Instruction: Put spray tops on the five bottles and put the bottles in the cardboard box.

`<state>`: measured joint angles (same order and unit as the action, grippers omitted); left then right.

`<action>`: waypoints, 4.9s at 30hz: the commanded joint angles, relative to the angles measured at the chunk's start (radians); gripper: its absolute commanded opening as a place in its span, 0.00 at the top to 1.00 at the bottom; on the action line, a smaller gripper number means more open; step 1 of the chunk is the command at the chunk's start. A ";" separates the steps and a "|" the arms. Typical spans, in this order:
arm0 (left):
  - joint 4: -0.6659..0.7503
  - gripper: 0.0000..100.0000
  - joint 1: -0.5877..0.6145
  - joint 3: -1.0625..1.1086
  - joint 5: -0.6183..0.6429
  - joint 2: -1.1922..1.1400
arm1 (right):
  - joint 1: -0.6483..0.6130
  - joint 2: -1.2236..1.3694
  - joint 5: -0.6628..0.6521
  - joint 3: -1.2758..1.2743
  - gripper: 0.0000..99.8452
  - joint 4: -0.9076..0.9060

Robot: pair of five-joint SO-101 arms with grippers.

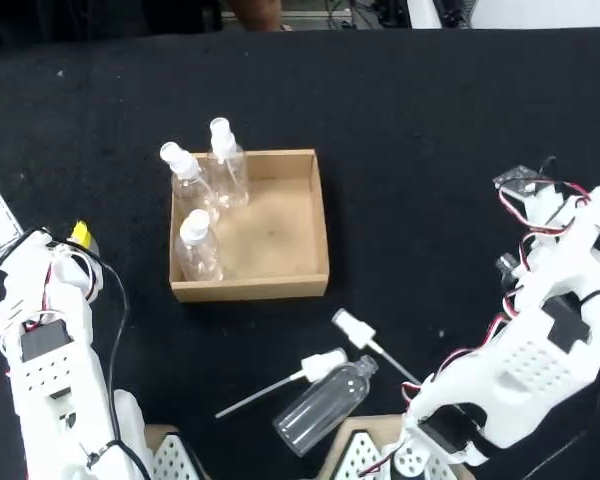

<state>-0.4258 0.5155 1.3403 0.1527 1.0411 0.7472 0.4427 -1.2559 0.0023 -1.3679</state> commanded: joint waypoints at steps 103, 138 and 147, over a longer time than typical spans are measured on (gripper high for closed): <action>-0.434 0.80 -1.325 -0.550 -0.552 -0.638 | 0.370 -0.693 0.390 -0.463 0.99 0.055; -0.413 0.81 -1.429 -0.568 -0.422 -0.821 | 0.371 -0.694 0.390 -0.463 0.99 0.055; -0.437 0.81 -1.437 -0.513 -0.488 -0.821 | 0.376 -0.700 0.390 -0.460 0.99 0.055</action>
<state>-0.8431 -0.9160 0.8309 -0.2984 0.2140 1.1017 -0.1987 -0.8585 -0.4687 -1.3295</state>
